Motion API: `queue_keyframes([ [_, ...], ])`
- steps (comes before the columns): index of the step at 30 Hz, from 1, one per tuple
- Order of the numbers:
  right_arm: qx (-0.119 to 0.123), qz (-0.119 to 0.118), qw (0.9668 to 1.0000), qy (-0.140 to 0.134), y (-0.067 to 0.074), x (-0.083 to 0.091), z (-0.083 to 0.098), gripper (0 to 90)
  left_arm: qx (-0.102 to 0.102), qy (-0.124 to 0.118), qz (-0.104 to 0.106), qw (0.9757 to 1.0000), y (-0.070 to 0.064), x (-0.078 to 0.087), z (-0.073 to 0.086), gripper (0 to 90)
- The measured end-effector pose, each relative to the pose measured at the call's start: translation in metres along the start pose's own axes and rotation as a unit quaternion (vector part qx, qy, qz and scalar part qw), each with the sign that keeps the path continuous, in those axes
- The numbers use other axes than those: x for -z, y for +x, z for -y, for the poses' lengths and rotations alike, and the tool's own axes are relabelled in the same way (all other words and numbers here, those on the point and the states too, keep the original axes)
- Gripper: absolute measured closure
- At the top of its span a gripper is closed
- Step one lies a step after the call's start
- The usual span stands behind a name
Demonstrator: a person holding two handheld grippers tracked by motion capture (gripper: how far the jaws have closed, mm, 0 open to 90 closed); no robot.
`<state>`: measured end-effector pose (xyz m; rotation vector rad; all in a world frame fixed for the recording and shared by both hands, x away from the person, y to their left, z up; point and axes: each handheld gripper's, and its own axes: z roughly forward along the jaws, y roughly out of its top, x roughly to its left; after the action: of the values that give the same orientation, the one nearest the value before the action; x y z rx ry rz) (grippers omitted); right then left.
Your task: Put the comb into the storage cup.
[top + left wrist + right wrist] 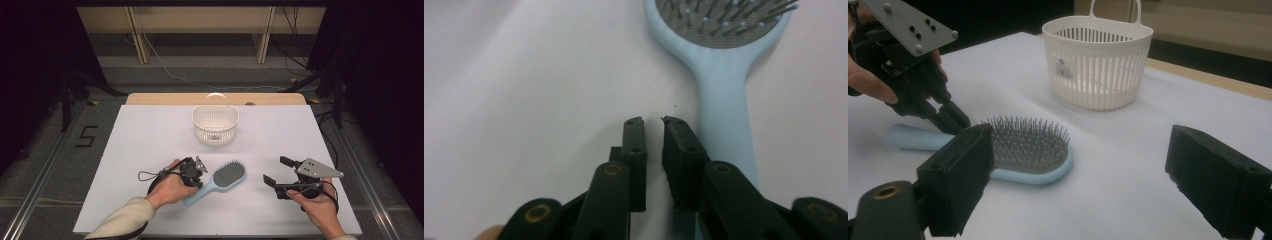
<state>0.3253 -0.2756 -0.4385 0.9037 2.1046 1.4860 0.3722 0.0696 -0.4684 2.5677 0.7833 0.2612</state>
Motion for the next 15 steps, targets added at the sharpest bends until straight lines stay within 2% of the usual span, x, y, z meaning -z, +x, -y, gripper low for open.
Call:
queue_keyframes([
  [3,0.001,0.000,1.0000,0.001,0.000,0.000,0.000,12.8,0.005,-0.009,0.001,0.9999,0.002,0.002,0.000,72.8],
  [6,0.000,0.000,1.0000,0.001,0.000,0.000,0.000,12.8,0.017,-0.031,0.002,0.9994,0.003,0.005,0.000,60.1],
  [7,0.000,0.000,1.0000,0.000,0.000,0.000,0.000,12.8,0.015,-0.040,0.002,0.9991,0.004,0.007,0.000,56.2],
  [9,0.000,0.000,1.0000,0.001,0.000,0.000,0.000,12.8,0.013,-0.060,-0.002,0.9981,0.006,0.011,0.000,47.6],
  [15,-0.001,0.000,1.0000,0.001,0.000,0.000,0.000,13.1,0.026,-0.086,-0.025,0.9956,0.013,0.023,0.002,32.1],
])
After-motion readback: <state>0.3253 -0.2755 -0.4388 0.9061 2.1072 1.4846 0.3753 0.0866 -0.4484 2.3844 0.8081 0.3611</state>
